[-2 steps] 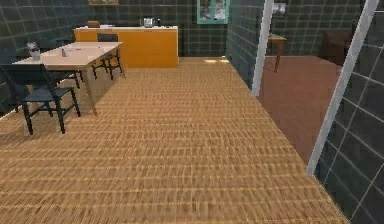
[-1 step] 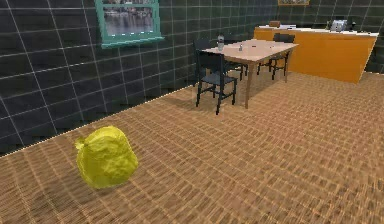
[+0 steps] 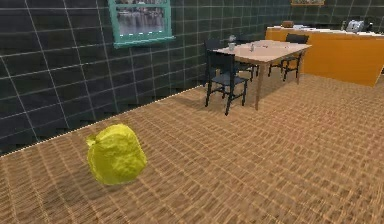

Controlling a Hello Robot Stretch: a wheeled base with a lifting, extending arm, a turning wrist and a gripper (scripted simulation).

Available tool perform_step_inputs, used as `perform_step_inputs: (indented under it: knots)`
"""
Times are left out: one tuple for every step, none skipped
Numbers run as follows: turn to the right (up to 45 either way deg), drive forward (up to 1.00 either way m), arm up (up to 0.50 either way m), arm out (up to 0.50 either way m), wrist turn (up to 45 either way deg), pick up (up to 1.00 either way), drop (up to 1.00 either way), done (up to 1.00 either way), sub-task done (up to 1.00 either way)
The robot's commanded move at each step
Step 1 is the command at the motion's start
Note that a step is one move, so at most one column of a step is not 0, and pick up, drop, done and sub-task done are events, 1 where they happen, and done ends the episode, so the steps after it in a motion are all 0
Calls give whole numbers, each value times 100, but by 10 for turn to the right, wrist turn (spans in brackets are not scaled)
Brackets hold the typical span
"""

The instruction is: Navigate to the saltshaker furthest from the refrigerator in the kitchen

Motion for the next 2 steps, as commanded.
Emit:
perform_step_inputs:
  knots:
    - [90,0,0,0,0,0,0,0,0]
    - [0,100,0,0,0,0,0,0,0]
